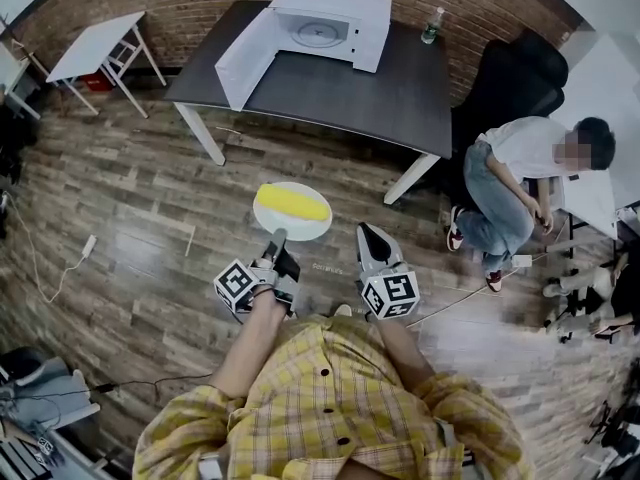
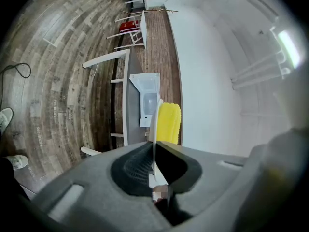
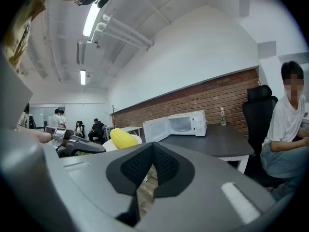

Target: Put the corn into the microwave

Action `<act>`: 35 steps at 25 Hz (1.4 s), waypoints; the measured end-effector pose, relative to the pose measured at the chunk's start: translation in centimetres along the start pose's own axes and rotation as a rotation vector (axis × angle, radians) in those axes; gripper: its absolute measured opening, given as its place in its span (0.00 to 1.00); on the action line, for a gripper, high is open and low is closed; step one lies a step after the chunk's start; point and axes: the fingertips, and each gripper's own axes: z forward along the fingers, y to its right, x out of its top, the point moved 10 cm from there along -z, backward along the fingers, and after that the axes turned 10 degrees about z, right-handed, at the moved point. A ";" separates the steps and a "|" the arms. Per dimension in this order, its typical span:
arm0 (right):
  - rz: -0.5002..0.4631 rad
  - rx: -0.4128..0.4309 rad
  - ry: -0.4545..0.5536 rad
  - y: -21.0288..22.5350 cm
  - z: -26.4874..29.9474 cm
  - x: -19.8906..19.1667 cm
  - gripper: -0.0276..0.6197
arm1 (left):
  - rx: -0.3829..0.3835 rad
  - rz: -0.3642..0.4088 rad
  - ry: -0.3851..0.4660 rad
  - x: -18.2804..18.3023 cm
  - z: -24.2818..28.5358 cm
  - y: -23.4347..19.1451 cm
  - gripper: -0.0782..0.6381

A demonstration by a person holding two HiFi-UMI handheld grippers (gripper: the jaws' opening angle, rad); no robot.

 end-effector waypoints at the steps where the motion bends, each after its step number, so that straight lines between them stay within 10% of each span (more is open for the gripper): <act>1: 0.001 -0.002 0.003 -0.2 0.1 -0.1 0.05 | -0.010 -0.003 0.000 0.2 0.0 0.0 0.13; 35: -0.003 -0.121 0.041 -6.6 5.3 -1.7 0.05 | -0.008 0.013 -0.130 9.1 0.0 -3.5 0.13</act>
